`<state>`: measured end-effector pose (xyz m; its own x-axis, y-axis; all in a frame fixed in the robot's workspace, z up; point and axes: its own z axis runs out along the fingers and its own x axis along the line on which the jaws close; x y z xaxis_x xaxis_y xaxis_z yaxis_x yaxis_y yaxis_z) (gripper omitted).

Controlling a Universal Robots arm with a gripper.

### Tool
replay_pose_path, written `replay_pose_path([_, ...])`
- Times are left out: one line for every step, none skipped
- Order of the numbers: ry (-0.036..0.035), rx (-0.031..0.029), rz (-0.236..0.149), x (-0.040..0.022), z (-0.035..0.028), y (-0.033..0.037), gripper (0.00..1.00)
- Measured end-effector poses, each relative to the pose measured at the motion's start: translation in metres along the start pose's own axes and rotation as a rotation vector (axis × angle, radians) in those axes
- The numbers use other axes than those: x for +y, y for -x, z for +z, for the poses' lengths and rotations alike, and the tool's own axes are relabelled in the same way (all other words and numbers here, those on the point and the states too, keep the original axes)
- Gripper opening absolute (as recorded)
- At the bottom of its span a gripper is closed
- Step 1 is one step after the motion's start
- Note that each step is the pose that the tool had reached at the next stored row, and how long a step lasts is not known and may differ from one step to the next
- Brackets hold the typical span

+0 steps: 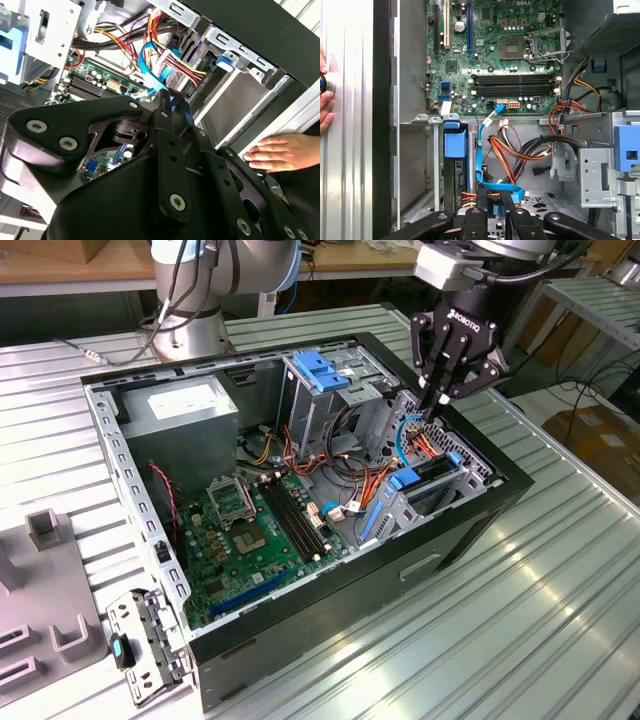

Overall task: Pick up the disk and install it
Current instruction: 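Insert the second disk wire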

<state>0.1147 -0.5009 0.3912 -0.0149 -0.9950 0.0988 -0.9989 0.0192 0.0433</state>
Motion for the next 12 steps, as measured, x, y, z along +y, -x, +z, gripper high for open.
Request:
replay_pose_path([-0.0001,0.0087,0.000,0.0000,0.0008,0.0023,0.25])
replay_pose_path([-0.0002,0.0161,0.001,0.0000,0.0014,0.0045,0.25])
replay_pose_path([-0.0003,0.0211,0.001,-0.0001,0.0020,0.0063,0.25])
replay_pose_path([-0.0004,0.0262,0.001,-0.0001,0.0024,0.0080,0.25])
replay_pose_path([-0.0005,0.0325,0.002,-0.0001,0.0028,0.0095,0.25])
replay_pose_path([-0.0007,0.0462,0.002,-0.0001,0.0035,0.0113,0.25])
replay_pose_path([-0.0008,0.0571,0.003,-0.0001,0.0038,0.0124,0.25])
replay_pose_path([-0.0010,0.0671,0.003,-0.0001,0.0042,0.0135,0.25])
replay_pose_path([-0.0011,0.0747,0.003,-0.0001,0.0047,0.0144,0.25])
replay_pose_path([-0.0012,0.0808,0.004,-0.0001,0.0053,0.0153,0.25])
replay_pose_path([-0.0013,0.0851,0.004,-0.0001,0.0062,0.0160,0.25])
replay_pose_path([-0.0013,0.0895,0.004,-0.0002,0.0074,0.0167,0.24])
